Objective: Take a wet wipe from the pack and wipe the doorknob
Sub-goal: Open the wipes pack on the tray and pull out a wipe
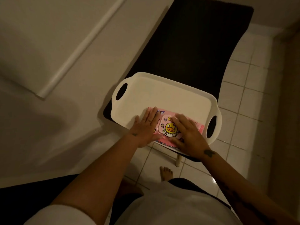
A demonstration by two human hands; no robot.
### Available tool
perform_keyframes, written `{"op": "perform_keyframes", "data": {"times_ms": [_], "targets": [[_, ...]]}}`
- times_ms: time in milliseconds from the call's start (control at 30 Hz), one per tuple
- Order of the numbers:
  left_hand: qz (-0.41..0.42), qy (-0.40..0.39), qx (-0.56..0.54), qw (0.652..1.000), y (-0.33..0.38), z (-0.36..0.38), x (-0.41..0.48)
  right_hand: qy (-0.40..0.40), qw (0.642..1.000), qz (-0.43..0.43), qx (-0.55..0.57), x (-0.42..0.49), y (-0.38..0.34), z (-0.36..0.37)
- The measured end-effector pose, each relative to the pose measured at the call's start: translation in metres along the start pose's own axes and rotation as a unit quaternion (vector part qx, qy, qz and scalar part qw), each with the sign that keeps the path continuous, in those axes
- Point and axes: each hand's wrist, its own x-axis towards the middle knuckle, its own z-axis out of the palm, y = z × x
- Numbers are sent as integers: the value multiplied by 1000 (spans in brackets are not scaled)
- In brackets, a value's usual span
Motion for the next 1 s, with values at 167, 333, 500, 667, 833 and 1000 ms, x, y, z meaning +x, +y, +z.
{"op": "perform_keyframes", "data": {"times_ms": [167,333,500,667,833,1000], "targets": [[4,-4,-22,1000,-3,0,3,1,1000,16,-18,2,-3,2],[-3,-9,-35,999,-5,3,6,0,998,28,-48,1,0,13],[-6,-16,-31,999,-6,3,7,3,998,48,-40,4,-4,16],[-9,-18,-15,1000,-5,2,7,17,998,45,-32,5,-6,17],[-10,-18,-9,1000,-5,2,8,24,998,50,-28,5,-6,18],[-17,-17,-4,1000,-4,3,8,25,998,51,-33,6,-5,18]]}}
